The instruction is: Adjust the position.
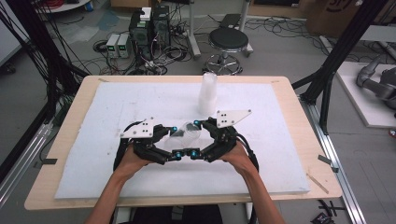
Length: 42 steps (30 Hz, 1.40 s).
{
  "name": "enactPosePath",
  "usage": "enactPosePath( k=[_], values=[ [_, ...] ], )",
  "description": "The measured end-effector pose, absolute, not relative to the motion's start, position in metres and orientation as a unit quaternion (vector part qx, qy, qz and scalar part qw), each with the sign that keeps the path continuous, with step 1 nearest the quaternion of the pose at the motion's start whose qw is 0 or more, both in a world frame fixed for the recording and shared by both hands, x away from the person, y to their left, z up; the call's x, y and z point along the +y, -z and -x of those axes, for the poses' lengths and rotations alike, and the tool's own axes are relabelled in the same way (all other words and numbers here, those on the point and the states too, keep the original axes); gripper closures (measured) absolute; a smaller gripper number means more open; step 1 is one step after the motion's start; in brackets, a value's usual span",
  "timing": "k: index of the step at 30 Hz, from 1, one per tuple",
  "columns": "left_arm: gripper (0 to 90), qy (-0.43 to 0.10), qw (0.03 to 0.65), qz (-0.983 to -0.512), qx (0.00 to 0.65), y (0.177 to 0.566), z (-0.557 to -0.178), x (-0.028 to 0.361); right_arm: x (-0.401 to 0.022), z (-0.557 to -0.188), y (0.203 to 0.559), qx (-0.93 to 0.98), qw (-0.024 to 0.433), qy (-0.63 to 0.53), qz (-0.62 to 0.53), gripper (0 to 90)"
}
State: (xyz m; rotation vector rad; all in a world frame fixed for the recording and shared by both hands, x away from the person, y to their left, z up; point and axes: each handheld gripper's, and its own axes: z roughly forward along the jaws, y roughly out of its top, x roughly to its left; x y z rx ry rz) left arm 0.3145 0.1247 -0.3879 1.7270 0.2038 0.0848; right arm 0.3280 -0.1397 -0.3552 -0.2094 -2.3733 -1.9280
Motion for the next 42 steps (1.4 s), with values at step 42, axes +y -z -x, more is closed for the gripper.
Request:
enactPosePath(
  k=[42],
  values=[
    [32.6, -0.014, 0.265, -0.964, 0.018, 0.347, -0.327, 0.09, -0.109, -0.319, 0.343, -0.965, -0.034, 0.26, 0.01, 15.1]
  ],
)
